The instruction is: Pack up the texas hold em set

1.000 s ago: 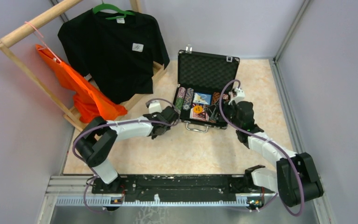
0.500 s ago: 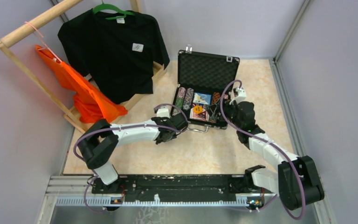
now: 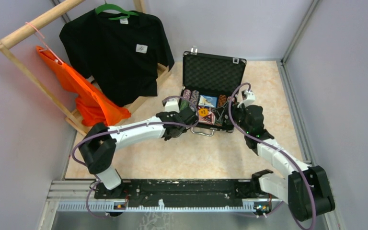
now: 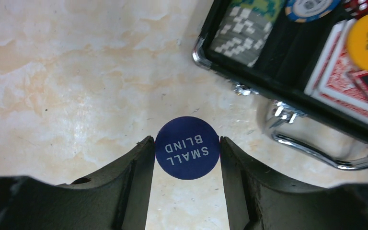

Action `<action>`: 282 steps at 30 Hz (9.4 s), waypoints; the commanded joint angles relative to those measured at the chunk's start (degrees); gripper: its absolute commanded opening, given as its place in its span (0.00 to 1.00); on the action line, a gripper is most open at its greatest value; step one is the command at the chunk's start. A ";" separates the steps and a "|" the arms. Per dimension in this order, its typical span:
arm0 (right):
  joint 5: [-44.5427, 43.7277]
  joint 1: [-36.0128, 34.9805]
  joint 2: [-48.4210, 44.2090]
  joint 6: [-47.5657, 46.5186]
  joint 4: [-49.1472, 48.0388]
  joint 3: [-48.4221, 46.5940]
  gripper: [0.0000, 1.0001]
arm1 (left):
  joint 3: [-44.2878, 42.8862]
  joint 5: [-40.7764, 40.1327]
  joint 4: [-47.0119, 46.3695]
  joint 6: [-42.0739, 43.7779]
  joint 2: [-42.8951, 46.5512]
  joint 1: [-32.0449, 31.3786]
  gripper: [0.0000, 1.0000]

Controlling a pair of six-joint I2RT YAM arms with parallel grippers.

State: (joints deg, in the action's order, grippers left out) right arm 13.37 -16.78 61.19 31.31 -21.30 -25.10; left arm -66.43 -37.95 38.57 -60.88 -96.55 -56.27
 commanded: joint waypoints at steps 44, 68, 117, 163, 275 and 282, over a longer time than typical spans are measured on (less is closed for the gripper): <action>-11.91 2.80 -22.75 -3.39 13.60 -1.03 0.78 | -36.36 5.34 -5.90 19.51 -28.13 -0.33 0.87; -19.11 6.66 8.34 -13.12 10.23 -28.15 0.16 | -10.61 -0.06 -20.45 25.63 3.46 13.61 0.99; -21.37 9.48 28.91 -22.45 15.87 -47.10 0.00 | -5.13 6.19 -14.48 26.68 10.38 18.47 0.99; 5.51 9.35 34.29 -11.41 22.21 -55.79 0.17 | 3.72 8.45 -15.23 24.21 14.89 18.48 0.99; -77.00 -37.59 16.52 -0.30 -15.66 10.20 0.30 | 14.14 11.51 -29.98 23.26 11.00 17.42 0.94; -75.49 -37.75 17.86 -0.05 -14.98 9.20 0.21 | 14.13 11.68 -29.98 23.46 10.76 17.42 0.95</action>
State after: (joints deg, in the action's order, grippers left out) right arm -62.46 -54.83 79.18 31.46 -33.56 -13.93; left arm -52.77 -26.68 10.11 -37.89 -85.45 -38.85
